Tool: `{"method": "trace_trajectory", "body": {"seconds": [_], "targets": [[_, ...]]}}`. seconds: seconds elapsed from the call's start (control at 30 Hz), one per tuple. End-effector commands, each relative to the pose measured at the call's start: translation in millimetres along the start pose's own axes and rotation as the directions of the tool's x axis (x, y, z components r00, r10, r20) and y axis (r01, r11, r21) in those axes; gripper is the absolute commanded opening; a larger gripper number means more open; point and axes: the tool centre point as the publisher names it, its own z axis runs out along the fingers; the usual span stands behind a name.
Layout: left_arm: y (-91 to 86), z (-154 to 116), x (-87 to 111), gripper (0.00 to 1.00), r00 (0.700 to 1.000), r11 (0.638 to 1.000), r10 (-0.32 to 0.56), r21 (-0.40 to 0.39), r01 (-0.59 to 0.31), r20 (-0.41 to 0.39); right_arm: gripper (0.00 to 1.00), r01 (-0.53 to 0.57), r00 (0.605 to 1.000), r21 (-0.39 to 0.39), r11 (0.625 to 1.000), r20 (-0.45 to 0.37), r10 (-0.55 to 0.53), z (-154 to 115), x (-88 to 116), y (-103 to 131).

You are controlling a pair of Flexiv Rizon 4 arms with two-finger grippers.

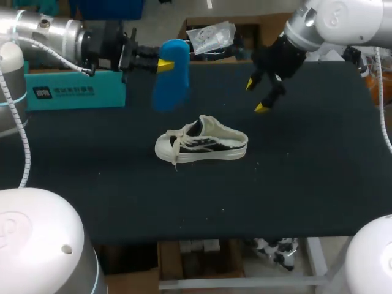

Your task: Open the shoe tongue, take the insole out of the shoe, put the insole back into the shoe, and pack the shoe into the shoebox

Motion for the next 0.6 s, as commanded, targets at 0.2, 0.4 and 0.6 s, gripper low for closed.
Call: {"method": "trace_trajectory", "body": {"seconds": [0.2,0.4,0.6], "targets": [[1.0,-63,13.9,0.0,0.972,0.999,-0.035,0.029,0.029,0.231,1.0,-0.063,0.997,0.206,0.977,-0.019,0.068,30,1,43],[12.5,-89,13.5,0.0,0.961,0.997,-0.079,0.044,0.07,0.264,1.0,-0.085,0.996,0.304,0.949,-0.002,0.09,57,3,64],[21.8,-113,17.3,0.0,0.951,0.993,-0.114,0.057,0.102,0.286,1.0,-0.1,0.995,0.357,0.929,0.013,0.102,82,4,71]]}}
